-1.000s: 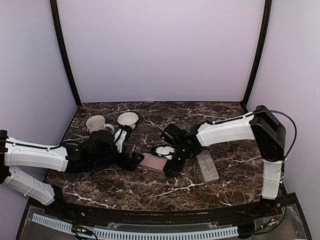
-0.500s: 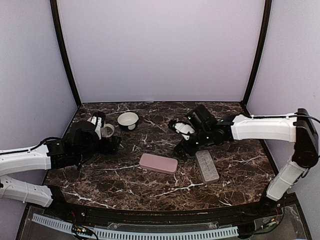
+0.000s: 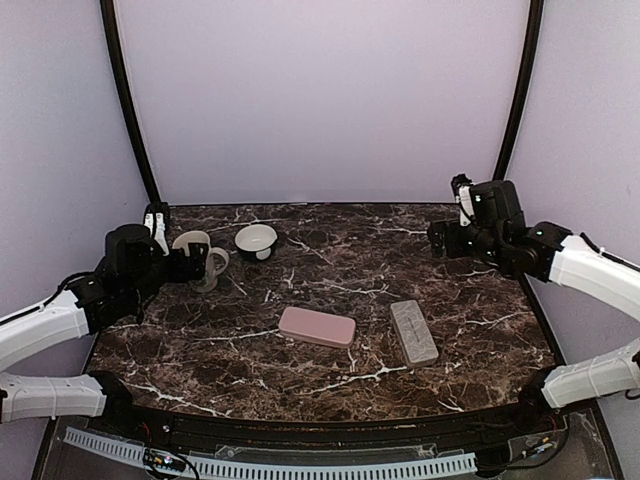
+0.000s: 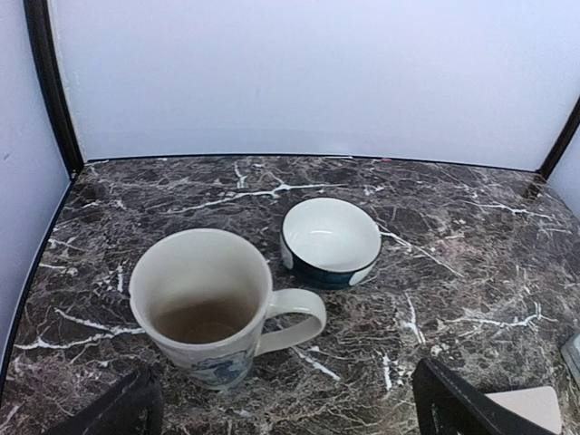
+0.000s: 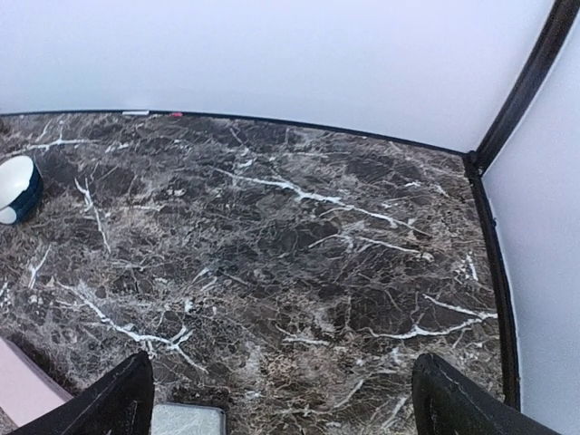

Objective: Organize the sunglasses
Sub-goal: Reset both arms

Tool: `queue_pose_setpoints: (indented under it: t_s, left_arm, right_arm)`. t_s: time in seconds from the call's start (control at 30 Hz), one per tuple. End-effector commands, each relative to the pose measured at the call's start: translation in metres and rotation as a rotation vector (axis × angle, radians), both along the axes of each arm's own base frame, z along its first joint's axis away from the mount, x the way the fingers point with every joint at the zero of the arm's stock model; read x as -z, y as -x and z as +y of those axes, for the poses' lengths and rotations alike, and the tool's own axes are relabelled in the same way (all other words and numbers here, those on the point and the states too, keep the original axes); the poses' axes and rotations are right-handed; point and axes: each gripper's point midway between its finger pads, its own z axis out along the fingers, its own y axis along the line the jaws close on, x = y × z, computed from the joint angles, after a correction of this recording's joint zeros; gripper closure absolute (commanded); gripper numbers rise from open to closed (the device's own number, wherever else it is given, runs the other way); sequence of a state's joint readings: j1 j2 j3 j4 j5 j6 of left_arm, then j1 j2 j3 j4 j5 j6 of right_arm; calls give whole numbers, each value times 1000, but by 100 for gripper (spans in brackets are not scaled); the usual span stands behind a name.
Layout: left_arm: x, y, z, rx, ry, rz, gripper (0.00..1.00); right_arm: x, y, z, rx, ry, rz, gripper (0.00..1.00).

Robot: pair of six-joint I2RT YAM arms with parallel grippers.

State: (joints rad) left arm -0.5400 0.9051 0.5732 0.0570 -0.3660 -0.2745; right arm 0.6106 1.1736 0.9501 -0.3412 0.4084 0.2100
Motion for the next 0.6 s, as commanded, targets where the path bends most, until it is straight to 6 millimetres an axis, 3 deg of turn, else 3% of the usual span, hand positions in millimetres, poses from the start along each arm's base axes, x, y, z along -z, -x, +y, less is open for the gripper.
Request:
queue_pose_setpoints:
  t_s: [0.0,0.17,0.3,0.57]
  left_arm:
    - [-28,1,-6,53,7,-72,2]
    - [-41,7,0,50,-9,-109,3]
    - [-48,15,7,37,7,-144,3]
    - [-47,20,16,8,-6,-156,3]
  right_arm:
    - [-37,8,-26,92,-71,-150,0]
    - [-55,24,-42,121,-121,-244,0]
    - [-57,31,-51,140,-125,-274,0]
    - [-53,32,-50,129,-121,-267,1]
